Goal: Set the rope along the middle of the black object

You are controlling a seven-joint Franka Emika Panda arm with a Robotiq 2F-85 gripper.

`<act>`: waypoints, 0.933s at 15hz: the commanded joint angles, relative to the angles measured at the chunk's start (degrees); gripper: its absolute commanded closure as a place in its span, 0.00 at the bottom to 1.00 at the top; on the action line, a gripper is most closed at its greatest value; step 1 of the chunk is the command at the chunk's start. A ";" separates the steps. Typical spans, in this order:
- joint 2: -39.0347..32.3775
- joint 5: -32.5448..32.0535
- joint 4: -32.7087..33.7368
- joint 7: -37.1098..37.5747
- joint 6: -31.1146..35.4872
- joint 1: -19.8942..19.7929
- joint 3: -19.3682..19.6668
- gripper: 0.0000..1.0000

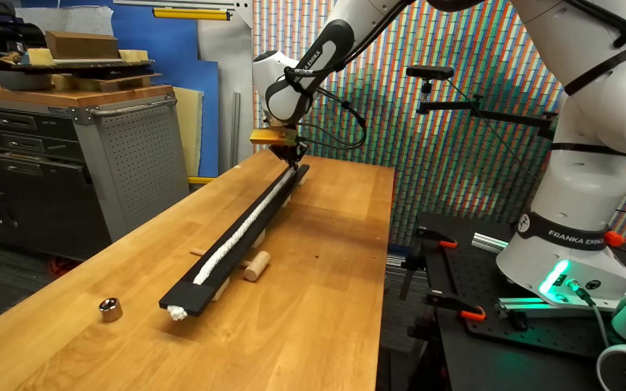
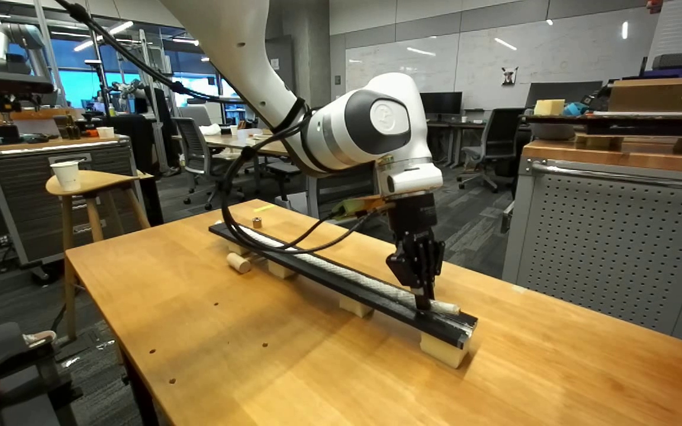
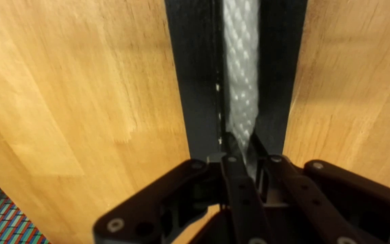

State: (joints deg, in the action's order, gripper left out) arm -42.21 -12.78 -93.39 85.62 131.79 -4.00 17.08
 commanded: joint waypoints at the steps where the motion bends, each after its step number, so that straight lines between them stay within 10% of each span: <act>1: -1.16 -0.20 0.97 -0.99 -0.88 -0.03 1.29 0.97; 4: -0.92 0.03 0.75 -0.84 -0.69 -0.14 1.27 0.97; 5: -0.83 -0.05 0.67 -0.44 -0.74 -0.03 1.48 0.67; 14: 0.43 0.18 -1.23 -0.13 0.24 -0.66 2.38 0.03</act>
State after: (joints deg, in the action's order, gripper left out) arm -42.40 -12.78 -93.86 85.63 131.79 -5.07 18.72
